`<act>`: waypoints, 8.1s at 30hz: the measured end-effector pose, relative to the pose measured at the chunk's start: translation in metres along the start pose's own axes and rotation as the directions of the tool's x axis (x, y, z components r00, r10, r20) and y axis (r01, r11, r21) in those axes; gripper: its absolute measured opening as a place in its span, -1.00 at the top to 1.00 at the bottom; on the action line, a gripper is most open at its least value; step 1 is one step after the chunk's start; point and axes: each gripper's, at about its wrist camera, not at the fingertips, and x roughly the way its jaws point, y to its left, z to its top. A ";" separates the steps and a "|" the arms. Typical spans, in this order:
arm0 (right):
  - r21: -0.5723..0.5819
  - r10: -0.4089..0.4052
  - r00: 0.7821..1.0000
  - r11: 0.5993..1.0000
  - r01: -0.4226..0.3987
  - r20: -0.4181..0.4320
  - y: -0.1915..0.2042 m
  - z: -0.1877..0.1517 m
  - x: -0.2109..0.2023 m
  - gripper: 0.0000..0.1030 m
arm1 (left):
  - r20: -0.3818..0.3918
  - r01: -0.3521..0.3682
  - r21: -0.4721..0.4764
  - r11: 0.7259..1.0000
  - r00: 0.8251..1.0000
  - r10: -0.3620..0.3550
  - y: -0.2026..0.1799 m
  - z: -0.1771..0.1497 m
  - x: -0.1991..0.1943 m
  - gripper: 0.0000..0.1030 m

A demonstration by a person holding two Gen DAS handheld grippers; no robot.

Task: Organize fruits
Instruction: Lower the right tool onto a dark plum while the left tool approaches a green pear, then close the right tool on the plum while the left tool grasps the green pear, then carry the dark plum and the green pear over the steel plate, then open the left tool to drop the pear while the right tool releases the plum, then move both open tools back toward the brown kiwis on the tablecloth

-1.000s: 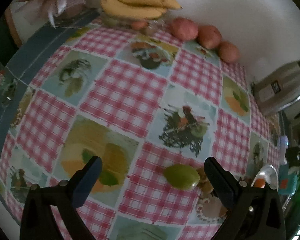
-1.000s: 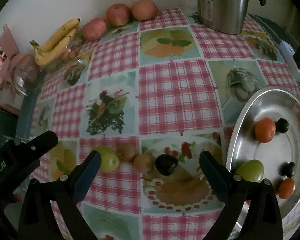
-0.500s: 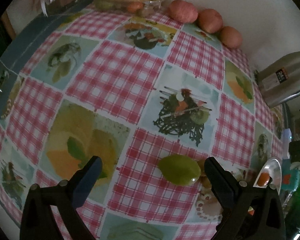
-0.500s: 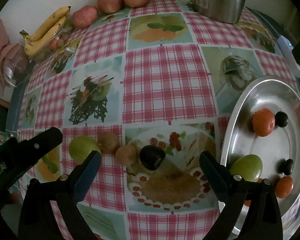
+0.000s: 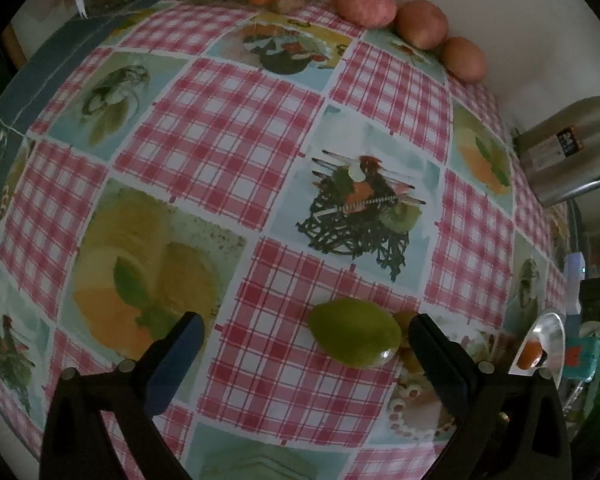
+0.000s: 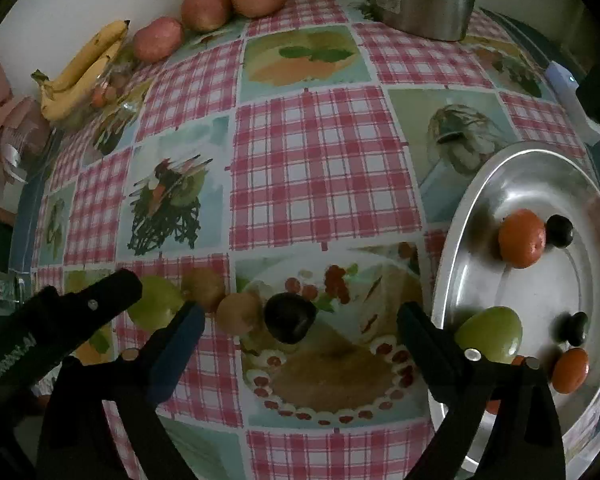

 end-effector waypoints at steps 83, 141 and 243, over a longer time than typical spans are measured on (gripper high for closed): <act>0.093 -0.016 0.997 0.996 0.009 0.077 -0.037 0.010 -0.049 0.46 | 0.072 0.201 -0.107 0.974 0.978 -0.194 -0.011 -0.001 -0.047 -0.07; 0.373 -0.095 0.995 0.925 0.073 0.040 -0.199 -0.008 -0.053 0.45 | 0.055 0.132 0.509 0.851 0.981 -0.185 -0.210 -0.109 -0.001 -0.08; 0.193 -0.147 0.989 0.972 0.137 0.036 -0.126 -0.003 -0.061 -0.91 | 0.164 -0.148 0.242 0.959 0.980 0.109 -0.078 -0.037 -0.051 -1.00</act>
